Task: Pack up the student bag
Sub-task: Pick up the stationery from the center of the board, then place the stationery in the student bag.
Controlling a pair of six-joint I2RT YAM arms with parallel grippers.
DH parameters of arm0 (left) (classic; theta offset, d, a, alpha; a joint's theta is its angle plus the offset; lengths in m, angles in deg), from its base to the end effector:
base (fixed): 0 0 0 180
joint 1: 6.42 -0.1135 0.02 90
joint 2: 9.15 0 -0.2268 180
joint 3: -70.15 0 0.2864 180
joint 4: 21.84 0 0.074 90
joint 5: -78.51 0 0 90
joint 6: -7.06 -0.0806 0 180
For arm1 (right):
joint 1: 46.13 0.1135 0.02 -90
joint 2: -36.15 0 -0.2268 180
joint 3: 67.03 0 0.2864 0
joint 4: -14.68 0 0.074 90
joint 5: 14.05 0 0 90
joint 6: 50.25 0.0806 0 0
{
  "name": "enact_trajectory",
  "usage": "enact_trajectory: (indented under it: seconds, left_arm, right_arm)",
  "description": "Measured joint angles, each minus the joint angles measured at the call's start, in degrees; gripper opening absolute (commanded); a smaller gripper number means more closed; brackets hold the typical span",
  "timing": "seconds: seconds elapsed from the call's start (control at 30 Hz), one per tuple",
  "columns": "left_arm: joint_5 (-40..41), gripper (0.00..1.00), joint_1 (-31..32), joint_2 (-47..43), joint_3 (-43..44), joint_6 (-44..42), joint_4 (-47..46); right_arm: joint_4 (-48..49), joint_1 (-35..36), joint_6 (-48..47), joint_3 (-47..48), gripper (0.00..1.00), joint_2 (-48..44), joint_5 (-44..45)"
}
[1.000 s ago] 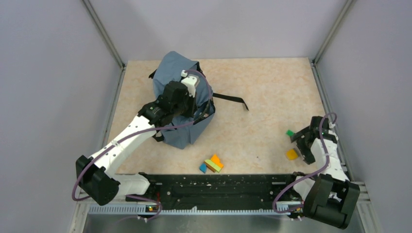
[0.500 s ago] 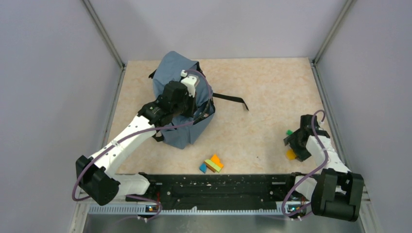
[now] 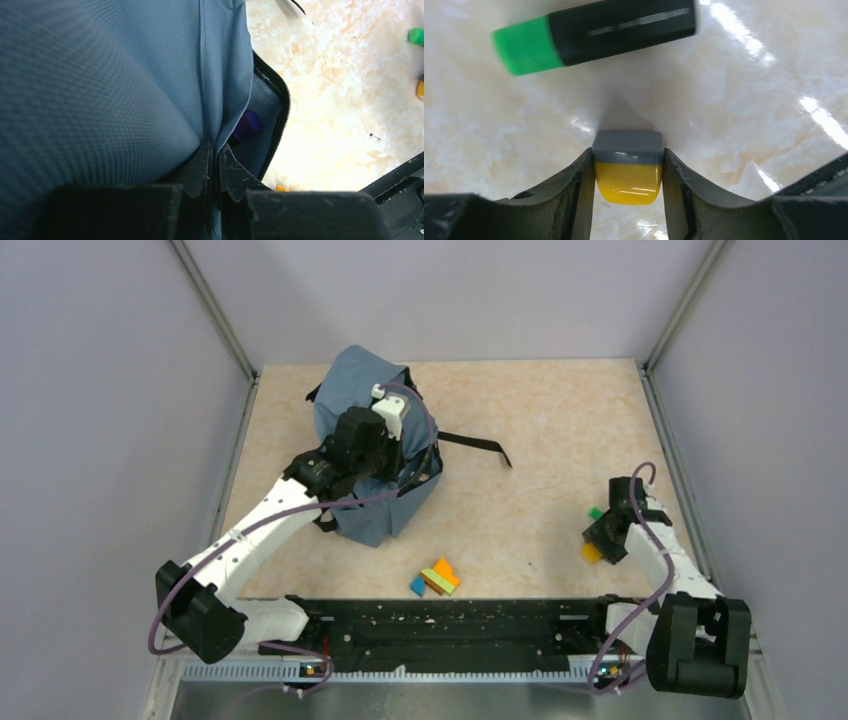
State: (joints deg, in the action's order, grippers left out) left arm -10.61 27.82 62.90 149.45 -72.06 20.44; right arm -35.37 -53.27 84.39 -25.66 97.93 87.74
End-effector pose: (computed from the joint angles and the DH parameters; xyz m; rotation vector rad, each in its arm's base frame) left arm 0.2990 -0.2020 0.2767 0.4397 2.1705 -0.4263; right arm 0.2285 -0.0452 0.0694 1.2454 2.4540 -0.1167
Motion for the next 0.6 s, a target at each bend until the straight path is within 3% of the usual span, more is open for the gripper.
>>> enact_trajectory:
  seconds: [0.1,0.33,0.6]
  left_arm:
    - [0.0,0.06,-0.2,-0.2,0.0,0.0,0.0]
    - [-1.7,0.06,-2.3,-1.3,-0.3,0.9,0.0]
    - [-5.5,0.05,-5.0,-1.9,-0.4,2.4,0.0]
  right_arm:
    - [1.9,4.3,-2.0,0.3,0.0,-1.3,-0.7]
    - [14.1,17.7,-5.7,5.6,0.0,-5.4,-7.2]
    - [39.0,40.6,-9.4,12.1,0.0,-1.4,-7.9]
